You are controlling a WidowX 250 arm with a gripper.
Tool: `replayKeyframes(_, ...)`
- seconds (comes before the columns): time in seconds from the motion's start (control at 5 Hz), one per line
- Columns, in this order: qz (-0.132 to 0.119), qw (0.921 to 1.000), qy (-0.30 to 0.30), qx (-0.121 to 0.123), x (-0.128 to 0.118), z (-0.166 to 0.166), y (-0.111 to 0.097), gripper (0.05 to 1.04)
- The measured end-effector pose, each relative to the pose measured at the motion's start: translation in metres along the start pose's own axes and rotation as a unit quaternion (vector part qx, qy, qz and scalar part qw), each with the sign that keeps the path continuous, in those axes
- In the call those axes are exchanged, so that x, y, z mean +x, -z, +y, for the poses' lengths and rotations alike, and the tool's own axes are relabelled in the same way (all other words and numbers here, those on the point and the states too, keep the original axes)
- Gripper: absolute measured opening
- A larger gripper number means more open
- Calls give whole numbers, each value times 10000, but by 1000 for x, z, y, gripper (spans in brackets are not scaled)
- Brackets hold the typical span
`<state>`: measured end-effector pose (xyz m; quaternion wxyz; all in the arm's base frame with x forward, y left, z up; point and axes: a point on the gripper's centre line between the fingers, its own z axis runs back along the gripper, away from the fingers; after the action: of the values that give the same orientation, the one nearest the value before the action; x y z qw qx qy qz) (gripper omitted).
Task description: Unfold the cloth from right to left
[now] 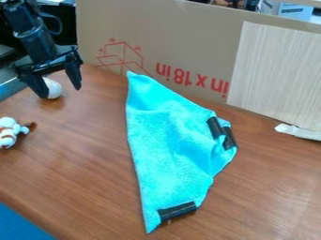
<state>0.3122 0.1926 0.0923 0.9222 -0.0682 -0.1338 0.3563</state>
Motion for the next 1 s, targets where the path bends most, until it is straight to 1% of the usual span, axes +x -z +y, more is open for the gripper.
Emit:
replayKeyframes(0.2,217,9997,-81,3,-4,2,13,1001)
replayKeyframes(0.4,885,9955,-233,-233,22,-18,17,1001)
replayKeyframes(0.6,888,9950,-342,-294,33,-43,8,1001)
replayKeyframes(0.8,899,9938,-605,-230,36,-66,5,1001)
replayKeyframes(1.0,1046,9914,-737,-261,27,-100,-1,1001)
